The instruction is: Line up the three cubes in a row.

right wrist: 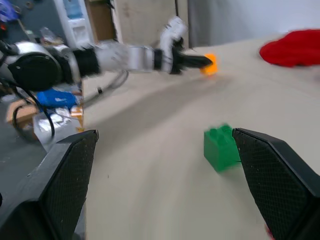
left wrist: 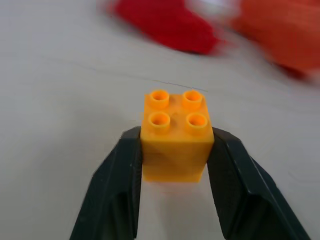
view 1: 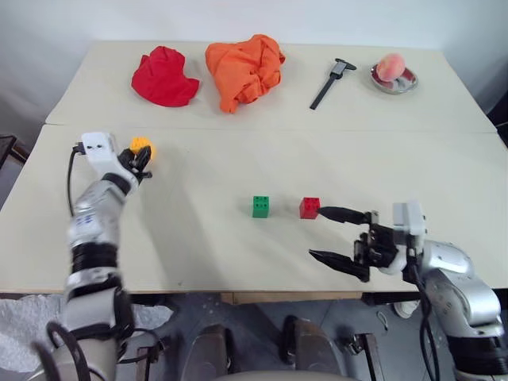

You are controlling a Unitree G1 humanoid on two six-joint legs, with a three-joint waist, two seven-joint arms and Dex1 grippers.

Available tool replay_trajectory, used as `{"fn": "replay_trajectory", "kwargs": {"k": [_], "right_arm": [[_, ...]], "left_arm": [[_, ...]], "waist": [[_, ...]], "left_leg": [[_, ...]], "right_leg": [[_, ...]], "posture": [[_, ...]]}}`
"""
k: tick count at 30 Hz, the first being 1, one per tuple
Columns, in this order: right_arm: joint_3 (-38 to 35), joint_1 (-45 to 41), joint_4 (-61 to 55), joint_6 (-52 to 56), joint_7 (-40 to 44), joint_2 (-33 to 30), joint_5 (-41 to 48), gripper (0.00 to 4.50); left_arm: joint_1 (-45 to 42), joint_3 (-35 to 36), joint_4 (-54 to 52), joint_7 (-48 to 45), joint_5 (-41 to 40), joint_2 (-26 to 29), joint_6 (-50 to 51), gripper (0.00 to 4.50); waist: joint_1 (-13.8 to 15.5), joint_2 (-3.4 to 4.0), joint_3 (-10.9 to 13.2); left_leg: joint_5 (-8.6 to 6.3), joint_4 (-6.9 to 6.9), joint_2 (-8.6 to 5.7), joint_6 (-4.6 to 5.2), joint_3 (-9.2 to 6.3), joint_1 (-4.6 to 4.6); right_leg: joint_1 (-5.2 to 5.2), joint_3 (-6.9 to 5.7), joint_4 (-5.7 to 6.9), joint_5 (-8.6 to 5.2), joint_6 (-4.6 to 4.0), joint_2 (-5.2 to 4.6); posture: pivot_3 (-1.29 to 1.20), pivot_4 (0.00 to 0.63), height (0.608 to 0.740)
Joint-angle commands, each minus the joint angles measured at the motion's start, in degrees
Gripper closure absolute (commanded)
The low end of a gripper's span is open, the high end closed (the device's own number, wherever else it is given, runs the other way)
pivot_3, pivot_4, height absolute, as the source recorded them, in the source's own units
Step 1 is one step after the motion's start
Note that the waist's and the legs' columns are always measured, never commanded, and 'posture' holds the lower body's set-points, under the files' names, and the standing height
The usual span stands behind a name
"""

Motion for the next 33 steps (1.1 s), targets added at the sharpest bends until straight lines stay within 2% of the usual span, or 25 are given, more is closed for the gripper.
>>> {"fn": "replay_trajectory", "kwargs": {"k": [1, 5, 8, 11, 19, 24, 29, 31, 33], "right_arm": [[-2.86, 0.13, -1.52, -2.05, 1.55, -1.39, 0.49, 0.0], [-3.47, -0.01, -0.81, -2.26, 1.08, -1.28, 0.24, 0.0], [-3.08, 0.8, -1.68, -2.69, 0.46, -0.7, -0.18, 0.0], [-3.74, 1.77, -2.87, -2.47, -0.61, -0.48, 0.18, 0.0], [-5.53, 6.52, -5.92, -2.44, -2.55, -0.4, 0.54, 0.0], [-6.23, 8.42, -6.77, -2.51, -3.16, -0.46, 0.6, 0.0], [-6.16, 9.33, -6.89, -2.95, -3.68, -0.24, 0.29, 0.0], [-5.94, 9.05, -6.71, -3.18, -3.74, -0.13, 0.25, 0.0], [-5.86, 8.34, -6.49, -3.19, -4.2, 0.42, 0.89, 0.0]], "left_arm": [[1.72, -5.83, -6.33, -21.26, -1.52, 4.69, -3.43, 3.03], [0.74, -10.09, -2.06, -35.66, 0.16, 5.53, -11.88, 3.03], [-4.99, -15.41, 7.75, -42.49, 4.78, 2.99, -18.89, 3.03], [-10.0, -16.77, 17.74, -45.64, 7.05, 0.0, -25.23, 3.03], [-20.92, -17.87, 35.44, -44.95, 12.71, -5.54, -34.16, 3.03], [-23.33, -18.0, 39.76, -46.79, 15.03, -6.23, -38.78, 3.03], [-24.79, -18.24, 41.58, -48.52, 16.18, -6.64, -38.92, 3.03], [-25.62, -17.99, 42.03, -46.55, 16.55, -6.48, -36.63, 2.28], [-26.15, -16.8, 41.56, -46.06, 15.9, -6.22, -34.95, 1.75]], "waist": [[0.21, 0.0, 0.0], [0.9, 0.11, -0.07], [1.41, 0.11, -0.06], [1.38, 0.1, -0.06], [1.4, 0.07, -0.05], [1.39, 0.06, -0.05], [1.42, 0.06, -0.05], [1.42, 0.06, -0.05], [1.34, 0.06, -0.05]], "left_leg": [[0.0, 0.0, 0.0, 0.0, 0.03, 0.02], [0.01, 0.23, 0.04, 0.0, 0.02, 0.1], [0.02, 0.26, 0.06, 0.0, 0.03, 0.07], [0.03, 0.28, 0.05, 0.03, 0.03, -0.01], [0.0, 0.25, 0.03, 0.08, 0.06, -0.07], [-0.01, 0.27, 0.04, 0.08, 0.05, -0.07], [0.0, 0.3, 0.04, 0.08, 0.05, -0.06], [0.0, 0.31, 0.04, 0.09, 0.04, -0.06], [0.0, 0.31, 0.04, 0.09, 0.04, -0.06]], "right_leg": [[0.0, 0.01, -0.01, 0.0, 0.0, 0.0], [0.17, 0.03, 0.04, 0.0, 0.01, 0.0], [0.12, 0.02, 0.09, 0.0, 0.0, 0.0], [0.1, 0.01, 0.08, 0.01, 0.0, 0.01], [0.01, 0.01, 0.06, 0.02, 0.02, 0.01], [0.01, 0.02, 0.07, 0.02, 0.03, 0.01], [0.01, 0.02, 0.09, 0.02, 0.03, 0.01], [0.02, 0.03, 0.11, 0.02, 0.03, 0.01], [0.01, 0.03, 0.11, 0.02, 0.03, 0.01]], "posture": [[0.0, 0.15, 0.74], [0.0, 0.15, 0.74], [0.0, 0.15, 0.74], [0.0, 0.15, 0.74], [0.0, 0.15, 0.74], [0.0, 0.15, 0.74], [0.0, 0.15, 0.74], [0.0, 0.15, 0.74], [0.0, 0.15, 0.74]]}}
